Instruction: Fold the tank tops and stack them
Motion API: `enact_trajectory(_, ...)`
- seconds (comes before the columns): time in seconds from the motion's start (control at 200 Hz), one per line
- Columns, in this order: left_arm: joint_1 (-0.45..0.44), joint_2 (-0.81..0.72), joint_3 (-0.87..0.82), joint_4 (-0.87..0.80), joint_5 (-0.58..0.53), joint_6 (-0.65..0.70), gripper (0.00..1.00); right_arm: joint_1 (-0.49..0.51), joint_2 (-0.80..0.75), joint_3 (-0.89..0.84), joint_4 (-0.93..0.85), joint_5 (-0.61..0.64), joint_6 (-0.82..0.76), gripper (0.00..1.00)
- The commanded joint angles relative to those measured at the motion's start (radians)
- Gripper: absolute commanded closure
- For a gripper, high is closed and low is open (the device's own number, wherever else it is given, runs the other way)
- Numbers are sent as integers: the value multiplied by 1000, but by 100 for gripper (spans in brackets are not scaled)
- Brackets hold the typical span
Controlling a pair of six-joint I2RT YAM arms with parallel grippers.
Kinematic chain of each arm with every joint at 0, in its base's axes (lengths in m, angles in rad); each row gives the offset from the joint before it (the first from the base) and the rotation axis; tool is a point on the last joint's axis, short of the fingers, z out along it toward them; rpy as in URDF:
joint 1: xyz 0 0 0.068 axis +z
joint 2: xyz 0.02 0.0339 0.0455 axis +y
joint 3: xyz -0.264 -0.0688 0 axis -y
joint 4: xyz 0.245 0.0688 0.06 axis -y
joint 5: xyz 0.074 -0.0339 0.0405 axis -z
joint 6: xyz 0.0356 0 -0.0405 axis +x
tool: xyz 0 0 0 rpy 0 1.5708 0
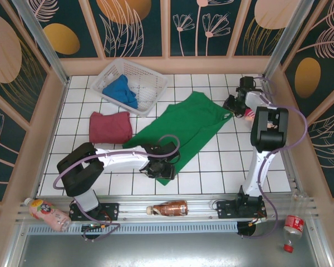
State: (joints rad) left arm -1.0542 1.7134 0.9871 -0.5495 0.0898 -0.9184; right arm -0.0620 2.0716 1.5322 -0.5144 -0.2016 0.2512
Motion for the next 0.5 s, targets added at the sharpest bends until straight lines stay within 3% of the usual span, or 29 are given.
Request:
enact_trajectory(0.0, -1, 15, -47, -75, -4, 13, 40, -12, -163, -89, -48, 41, -63, 59)
enact_trajectory(0.195, 0, 10, -42, -87, -2, 19, 40, -25, -342, -288, -46, 7, -67, 56)
enact_trajectory(0.385, -1, 11, -41, -100, -2, 36, 40, -39, -362, -410, 0, -64, -43, 81)
enact_trajectory(0.495, -1, 12, -41, -101, -5, 44, 40, -32, -320, -417, 40, -71, -30, 86)
